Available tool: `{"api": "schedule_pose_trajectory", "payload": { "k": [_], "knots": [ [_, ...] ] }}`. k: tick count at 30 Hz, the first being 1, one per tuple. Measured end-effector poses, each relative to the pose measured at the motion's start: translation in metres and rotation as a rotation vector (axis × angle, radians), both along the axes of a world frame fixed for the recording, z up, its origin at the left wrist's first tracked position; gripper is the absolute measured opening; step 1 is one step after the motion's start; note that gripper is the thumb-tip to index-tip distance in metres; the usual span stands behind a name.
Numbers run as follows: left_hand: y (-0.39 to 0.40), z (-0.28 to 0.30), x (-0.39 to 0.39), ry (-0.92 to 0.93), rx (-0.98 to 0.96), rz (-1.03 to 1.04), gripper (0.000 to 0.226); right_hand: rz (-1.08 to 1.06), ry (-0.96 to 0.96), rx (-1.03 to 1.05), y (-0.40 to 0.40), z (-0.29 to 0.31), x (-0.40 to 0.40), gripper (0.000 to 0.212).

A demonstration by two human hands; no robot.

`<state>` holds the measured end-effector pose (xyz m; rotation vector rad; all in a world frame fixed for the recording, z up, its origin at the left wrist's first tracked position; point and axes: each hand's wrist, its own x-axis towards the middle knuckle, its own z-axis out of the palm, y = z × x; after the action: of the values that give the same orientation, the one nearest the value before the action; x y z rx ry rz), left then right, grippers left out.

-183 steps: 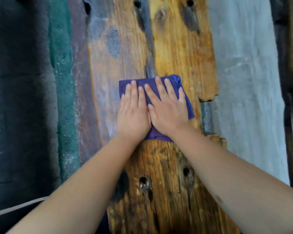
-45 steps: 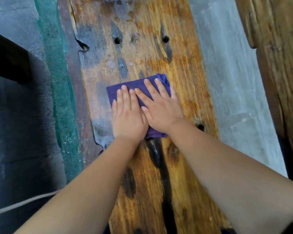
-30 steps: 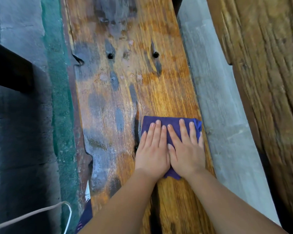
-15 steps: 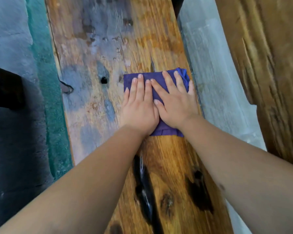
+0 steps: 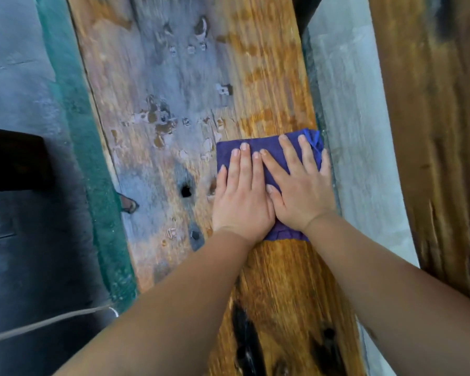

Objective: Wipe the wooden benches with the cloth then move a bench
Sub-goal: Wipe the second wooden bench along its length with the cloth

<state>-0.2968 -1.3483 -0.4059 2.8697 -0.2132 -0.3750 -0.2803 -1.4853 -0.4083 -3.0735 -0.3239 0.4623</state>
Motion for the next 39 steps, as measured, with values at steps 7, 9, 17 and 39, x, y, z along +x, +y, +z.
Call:
{"api": "schedule_pose_trajectory", "payload": {
  "k": [7,9,17,39],
  "knots": [
    [0.0,0.002,-0.001,0.04,0.002,-0.017,0.064,-0.006,0.004,0.031,0.0,0.003,0.0,0.062],
    [0.002,0.004,0.001,0.054,-0.021,-0.007,0.063,-0.006,0.026,0.055,0.001,0.003,0.001,0.062],
    [0.004,0.001,0.0,0.04,-0.035,-0.014,0.062,-0.031,0.062,0.019,0.004,0.006,0.002,0.063],
    [0.121,0.009,-0.04,0.035,-0.035,-0.035,0.065,-0.013,0.083,-0.069,0.12,0.015,-0.04,0.066]
  ]
}}
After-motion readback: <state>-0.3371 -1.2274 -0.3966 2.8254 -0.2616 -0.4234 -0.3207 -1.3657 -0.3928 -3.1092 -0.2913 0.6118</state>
